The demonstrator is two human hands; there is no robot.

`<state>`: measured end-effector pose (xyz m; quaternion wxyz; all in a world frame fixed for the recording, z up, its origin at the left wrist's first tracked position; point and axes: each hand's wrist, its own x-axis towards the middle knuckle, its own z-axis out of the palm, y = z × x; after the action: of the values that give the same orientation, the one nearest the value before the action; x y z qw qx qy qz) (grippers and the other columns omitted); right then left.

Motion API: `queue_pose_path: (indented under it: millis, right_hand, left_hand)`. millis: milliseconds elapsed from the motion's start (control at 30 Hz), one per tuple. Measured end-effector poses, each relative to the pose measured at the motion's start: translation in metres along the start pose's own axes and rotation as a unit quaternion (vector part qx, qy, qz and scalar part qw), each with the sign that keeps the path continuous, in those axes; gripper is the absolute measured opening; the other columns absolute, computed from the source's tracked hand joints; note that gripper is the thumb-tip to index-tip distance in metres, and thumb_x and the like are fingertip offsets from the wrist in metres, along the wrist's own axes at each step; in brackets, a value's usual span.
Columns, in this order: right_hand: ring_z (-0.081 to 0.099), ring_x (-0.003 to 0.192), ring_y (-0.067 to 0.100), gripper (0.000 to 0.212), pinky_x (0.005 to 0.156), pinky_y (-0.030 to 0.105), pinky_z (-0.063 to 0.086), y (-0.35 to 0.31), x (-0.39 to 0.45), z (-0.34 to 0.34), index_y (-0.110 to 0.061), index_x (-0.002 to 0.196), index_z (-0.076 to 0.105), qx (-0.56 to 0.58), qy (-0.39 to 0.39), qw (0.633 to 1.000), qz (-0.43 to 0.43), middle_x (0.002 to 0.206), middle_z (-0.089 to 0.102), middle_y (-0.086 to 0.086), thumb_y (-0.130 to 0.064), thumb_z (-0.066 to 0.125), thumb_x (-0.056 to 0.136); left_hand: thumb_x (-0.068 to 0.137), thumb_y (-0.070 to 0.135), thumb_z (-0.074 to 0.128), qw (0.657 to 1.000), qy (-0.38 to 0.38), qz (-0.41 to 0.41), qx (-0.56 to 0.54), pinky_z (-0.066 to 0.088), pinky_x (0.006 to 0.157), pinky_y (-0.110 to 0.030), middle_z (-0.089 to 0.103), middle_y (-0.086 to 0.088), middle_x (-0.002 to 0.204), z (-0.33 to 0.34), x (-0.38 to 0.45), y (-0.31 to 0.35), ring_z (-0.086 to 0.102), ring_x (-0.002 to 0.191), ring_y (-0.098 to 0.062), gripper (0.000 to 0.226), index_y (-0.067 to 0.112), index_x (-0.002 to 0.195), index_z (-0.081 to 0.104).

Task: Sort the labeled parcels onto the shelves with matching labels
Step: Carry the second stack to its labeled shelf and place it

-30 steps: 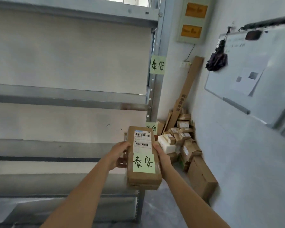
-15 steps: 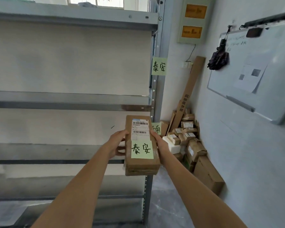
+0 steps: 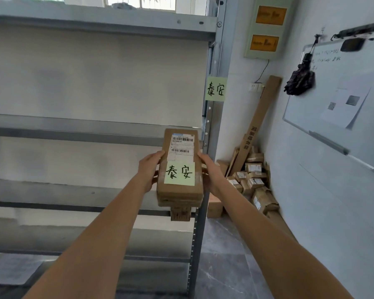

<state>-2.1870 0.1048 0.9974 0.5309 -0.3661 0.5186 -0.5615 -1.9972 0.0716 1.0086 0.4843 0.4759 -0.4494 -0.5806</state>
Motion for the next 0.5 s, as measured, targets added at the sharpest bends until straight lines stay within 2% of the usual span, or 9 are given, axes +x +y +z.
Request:
queue_pose_path:
  millis: [100,167,200,267,333,400,500]
  right_hand:
    - [0.071,0.088,0.027,0.044,0.088,0.04,0.058,-0.017,0.008,0.007,-0.008,0.116,0.064,-0.004,-0.007,1.0,-0.015,0.1,0.073,0.012,-0.043,0.065,0.09]
    - [0.071,0.093,0.03,0.047,0.085,0.04,0.06,-0.027,0.014,0.014,-0.006,0.119,0.064,0.006,0.01,1.0,-0.015,0.109,0.073,0.017,-0.042,0.067,0.089]
    - [0.071,0.091,0.03,0.047,0.078,0.038,0.061,-0.033,0.019,0.017,-0.006,0.12,0.064,0.014,0.021,1.0,-0.017,0.111,0.073,0.018,-0.041,0.067,0.089]
    - [0.073,0.081,0.027,0.047,0.056,0.028,0.059,-0.045,0.028,0.025,-0.006,0.12,0.064,0.038,0.042,0.998,-0.015,0.108,0.073,0.017,-0.04,0.068,0.088]
    - [0.074,0.081,0.029,0.055,0.05,0.027,0.058,-0.056,0.041,0.034,-0.006,0.124,0.061,0.064,0.057,0.996,-0.014,0.107,0.074,0.017,-0.041,0.073,0.083]
    - [0.074,0.083,0.03,0.052,0.048,0.029,0.058,-0.065,0.054,0.045,-0.007,0.123,0.062,0.085,0.062,0.994,-0.011,0.11,0.074,0.018,-0.04,0.072,0.084]
    - [0.074,0.089,0.032,0.049,0.05,0.032,0.061,-0.075,0.076,0.061,-0.009,0.121,0.062,0.113,0.083,0.99,-0.007,0.11,0.074,0.016,-0.041,0.07,0.085]
  left_hand:
    - [0.094,0.04,0.059,1.0,0.017,0.0,-0.015,0.057,0.09,-0.049,0.071,-0.01,0.11,-0.001,0.005,0.014,0.069,0.102,-0.034,0.039,0.013,0.123,0.061]
    - [0.093,0.039,0.06,1.0,0.008,0.004,-0.025,0.06,0.078,-0.04,0.071,-0.01,0.114,-0.003,0.01,0.024,0.07,0.097,-0.031,0.041,0.011,0.123,0.062]
    - [0.093,0.038,0.06,0.999,0.0,0.008,-0.034,0.06,0.072,-0.035,0.071,-0.01,0.114,-0.003,0.014,0.028,0.07,0.092,-0.029,0.04,0.01,0.122,0.063]
    - [0.096,0.035,0.054,0.999,-0.02,0.017,-0.044,0.057,0.07,-0.033,0.071,-0.009,0.114,-0.003,0.02,0.038,0.069,0.088,-0.026,0.036,0.009,0.119,0.065]
    - [0.098,0.035,0.048,0.998,-0.037,0.022,-0.037,0.054,0.073,-0.032,0.07,-0.01,0.116,-0.003,0.03,0.048,0.066,0.093,-0.024,0.035,0.011,0.118,0.064]
    - [0.098,0.036,0.047,0.998,-0.043,0.028,-0.029,0.053,0.079,-0.034,0.07,-0.011,0.116,-0.004,0.042,0.056,0.065,0.099,-0.026,0.035,0.012,0.115,0.065]
    - [0.093,0.04,0.05,0.997,-0.056,0.04,-0.019,0.049,0.1,-0.043,0.072,-0.013,0.117,-0.01,0.066,0.069,0.063,0.116,-0.034,0.043,0.009,0.116,0.068]
